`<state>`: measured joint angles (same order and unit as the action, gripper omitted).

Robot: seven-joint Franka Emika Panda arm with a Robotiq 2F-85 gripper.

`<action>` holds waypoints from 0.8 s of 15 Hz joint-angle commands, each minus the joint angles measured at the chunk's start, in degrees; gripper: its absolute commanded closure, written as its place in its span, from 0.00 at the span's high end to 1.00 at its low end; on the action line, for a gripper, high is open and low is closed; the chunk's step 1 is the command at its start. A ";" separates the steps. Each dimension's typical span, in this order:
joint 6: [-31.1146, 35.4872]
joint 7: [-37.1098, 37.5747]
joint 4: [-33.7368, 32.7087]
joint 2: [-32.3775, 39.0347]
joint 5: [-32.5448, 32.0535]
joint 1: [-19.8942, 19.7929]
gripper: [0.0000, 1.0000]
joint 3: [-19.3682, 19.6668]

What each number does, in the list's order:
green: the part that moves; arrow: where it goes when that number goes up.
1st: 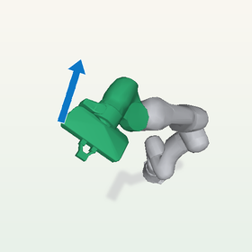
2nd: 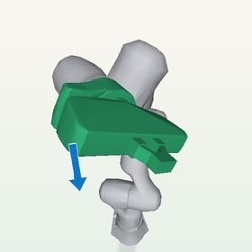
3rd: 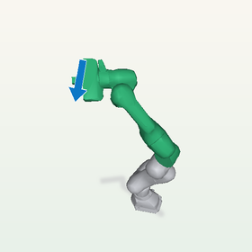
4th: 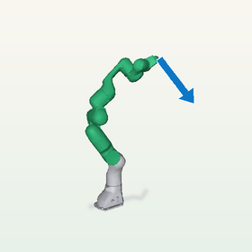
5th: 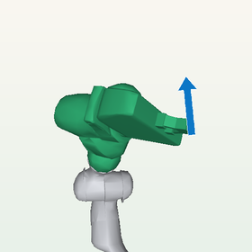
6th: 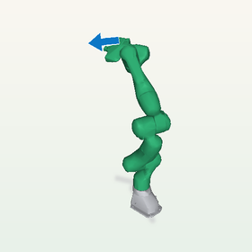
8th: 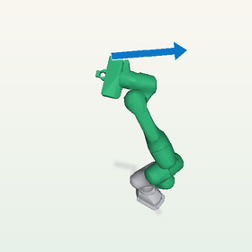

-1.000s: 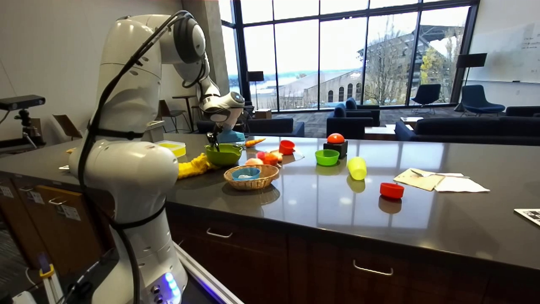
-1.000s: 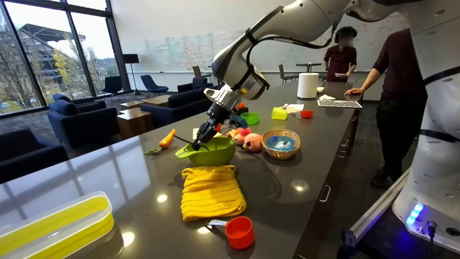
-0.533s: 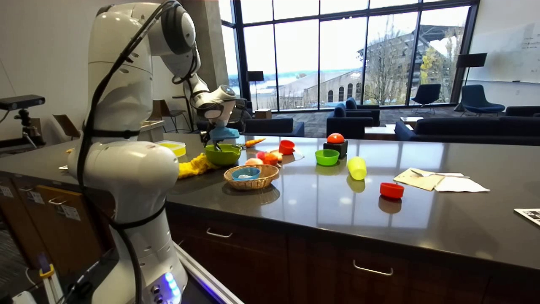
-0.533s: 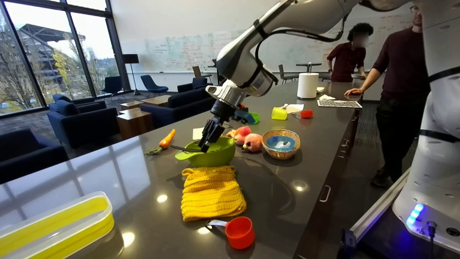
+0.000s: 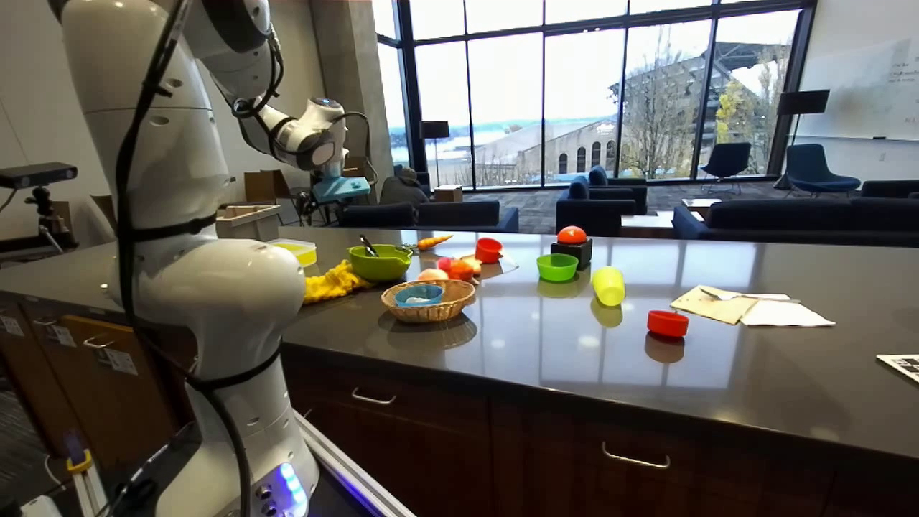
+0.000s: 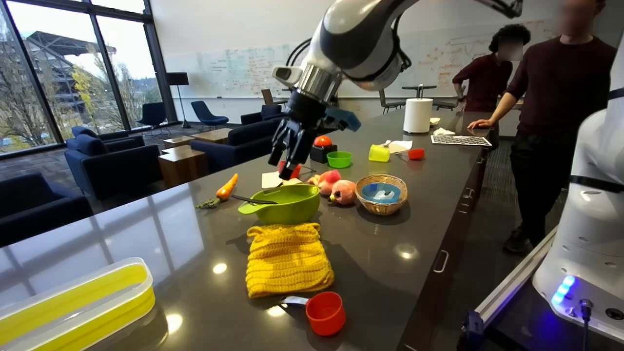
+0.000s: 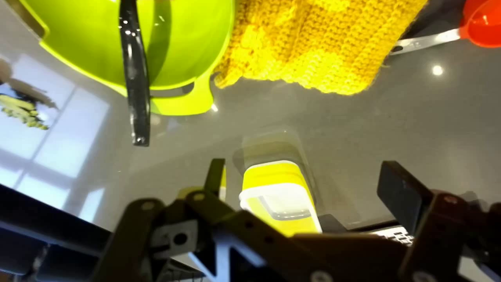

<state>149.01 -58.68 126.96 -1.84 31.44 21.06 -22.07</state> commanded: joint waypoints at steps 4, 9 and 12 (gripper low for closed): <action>-3.25 27.34 4.06 -17.55 -22.10 -2.85 1.00 3.36; -5.59 39.38 9.85 -26.10 -31.58 -5.73 1.00 7.84; -3.76 45.04 13.81 -29.19 -36.75 -9.25 1.00 8.98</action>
<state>143.66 -18.92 136.01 -26.68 -0.72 14.43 -14.09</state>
